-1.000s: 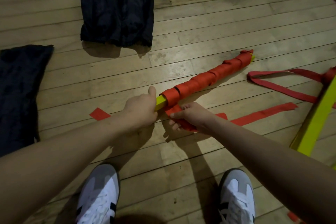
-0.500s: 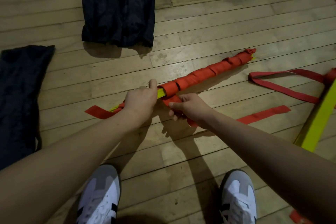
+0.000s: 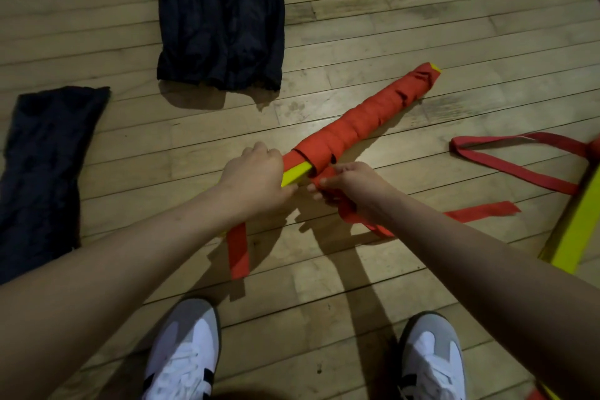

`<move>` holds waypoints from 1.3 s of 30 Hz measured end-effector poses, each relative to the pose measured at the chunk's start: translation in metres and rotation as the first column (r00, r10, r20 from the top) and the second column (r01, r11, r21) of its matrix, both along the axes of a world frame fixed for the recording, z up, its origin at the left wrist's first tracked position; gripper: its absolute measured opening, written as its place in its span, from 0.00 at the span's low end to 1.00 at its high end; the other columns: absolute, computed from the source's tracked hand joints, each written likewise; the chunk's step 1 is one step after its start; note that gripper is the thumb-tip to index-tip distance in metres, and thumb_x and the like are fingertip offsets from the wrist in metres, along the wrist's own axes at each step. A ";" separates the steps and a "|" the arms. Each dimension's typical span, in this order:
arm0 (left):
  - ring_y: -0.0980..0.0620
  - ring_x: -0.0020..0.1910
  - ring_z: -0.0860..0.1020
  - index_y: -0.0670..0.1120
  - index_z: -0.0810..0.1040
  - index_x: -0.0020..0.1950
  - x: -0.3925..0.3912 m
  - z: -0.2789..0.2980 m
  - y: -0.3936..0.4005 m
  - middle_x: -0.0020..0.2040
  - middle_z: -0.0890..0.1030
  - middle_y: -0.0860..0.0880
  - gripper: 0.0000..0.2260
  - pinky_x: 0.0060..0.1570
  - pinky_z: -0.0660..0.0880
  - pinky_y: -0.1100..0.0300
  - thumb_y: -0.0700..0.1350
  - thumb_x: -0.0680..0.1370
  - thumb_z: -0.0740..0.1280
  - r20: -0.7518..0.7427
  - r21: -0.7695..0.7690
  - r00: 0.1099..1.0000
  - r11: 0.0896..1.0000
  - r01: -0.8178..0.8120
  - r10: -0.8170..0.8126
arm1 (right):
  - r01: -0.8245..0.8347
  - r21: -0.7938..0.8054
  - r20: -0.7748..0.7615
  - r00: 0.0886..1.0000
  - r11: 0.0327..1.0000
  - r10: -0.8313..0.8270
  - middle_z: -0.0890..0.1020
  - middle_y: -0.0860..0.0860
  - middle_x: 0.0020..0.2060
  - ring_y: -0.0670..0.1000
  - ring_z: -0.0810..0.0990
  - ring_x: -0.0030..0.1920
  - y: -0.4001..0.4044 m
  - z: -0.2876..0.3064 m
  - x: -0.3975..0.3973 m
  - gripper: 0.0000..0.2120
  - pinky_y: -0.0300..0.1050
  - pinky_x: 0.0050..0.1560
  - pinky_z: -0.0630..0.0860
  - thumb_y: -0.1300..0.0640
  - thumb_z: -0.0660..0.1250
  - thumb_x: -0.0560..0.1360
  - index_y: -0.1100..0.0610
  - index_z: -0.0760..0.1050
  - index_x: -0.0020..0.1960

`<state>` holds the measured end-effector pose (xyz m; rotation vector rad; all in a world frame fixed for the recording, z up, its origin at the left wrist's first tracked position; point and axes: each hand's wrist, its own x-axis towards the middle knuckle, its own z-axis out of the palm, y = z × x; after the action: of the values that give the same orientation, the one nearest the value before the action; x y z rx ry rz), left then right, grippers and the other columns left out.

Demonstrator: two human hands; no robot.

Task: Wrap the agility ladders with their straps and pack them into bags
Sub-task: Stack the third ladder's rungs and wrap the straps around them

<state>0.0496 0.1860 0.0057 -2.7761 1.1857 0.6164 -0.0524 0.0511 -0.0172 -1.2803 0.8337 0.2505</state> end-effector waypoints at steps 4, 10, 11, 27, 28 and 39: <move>0.44 0.52 0.75 0.43 0.70 0.60 -0.001 -0.002 0.003 0.56 0.70 0.44 0.25 0.42 0.70 0.55 0.59 0.71 0.69 -0.034 0.000 0.999 1.000 0.005 -0.005 | -0.136 0.126 -0.047 0.989 0.983 0.143 0.84 0.55 0.37 0.48 0.82 0.32 0.002 0.002 -0.005 0.07 0.38 0.36 0.77 0.71 0.61 0.76 0.63 0.76 0.47; 0.43 0.45 0.79 0.45 0.65 0.61 -0.004 -0.016 0.011 0.47 0.77 0.45 0.21 0.36 0.70 0.56 0.47 0.73 0.70 0.001 -0.023 0.987 0.986 -0.164 0.164 | -0.212 0.226 -0.077 0.969 0.951 0.235 0.83 0.56 0.37 0.49 0.82 0.34 0.013 -0.001 -0.006 0.05 0.40 0.41 0.78 0.68 0.61 0.78 0.63 0.76 0.49; 0.43 0.45 0.79 0.45 0.65 0.62 -0.004 -0.018 0.011 0.46 0.78 0.45 0.21 0.35 0.69 0.56 0.46 0.73 0.70 0.030 -0.012 0.984 0.985 -0.174 0.175 | -0.230 0.215 -0.090 0.963 0.949 0.254 0.84 0.56 0.38 0.50 0.82 0.36 0.015 -0.002 -0.006 0.06 0.43 0.46 0.78 0.68 0.61 0.78 0.62 0.76 0.48; 0.44 0.49 0.76 0.45 0.70 0.59 -0.025 -0.021 0.018 0.51 0.75 0.44 0.15 0.42 0.72 0.54 0.51 0.76 0.63 -0.228 0.020 0.973 0.999 0.050 -0.044 | -0.294 0.192 -0.231 0.914 0.936 0.334 0.80 0.56 0.38 0.50 0.78 0.34 0.011 -0.008 -0.025 0.15 0.37 0.33 0.75 0.74 0.52 0.72 0.63 0.75 0.45; 0.44 0.50 0.76 0.46 0.71 0.56 -0.022 -0.022 0.019 0.51 0.75 0.45 0.14 0.44 0.73 0.54 0.51 0.75 0.64 -0.207 -0.013 0.977 0.999 0.045 -0.047 | -0.283 0.222 -0.237 0.913 0.933 0.333 0.80 0.57 0.39 0.50 0.80 0.35 0.011 -0.009 -0.027 0.14 0.38 0.36 0.76 0.75 0.53 0.73 0.64 0.75 0.47; 0.42 0.48 0.78 0.43 0.62 0.62 -0.020 -0.030 0.019 0.53 0.77 0.43 0.20 0.39 0.68 0.54 0.48 0.77 0.66 -0.067 -0.061 0.994 0.994 -0.090 0.086 | -0.298 0.185 -0.120 0.939 0.936 0.322 0.81 0.53 0.37 0.48 0.77 0.33 0.011 -0.004 -0.029 0.10 0.42 0.35 0.76 0.70 0.56 0.78 0.61 0.73 0.48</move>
<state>0.0295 0.2052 -0.0246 -2.8967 1.1185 0.6923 -0.0812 0.0622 -0.0213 -1.2443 0.7158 0.6631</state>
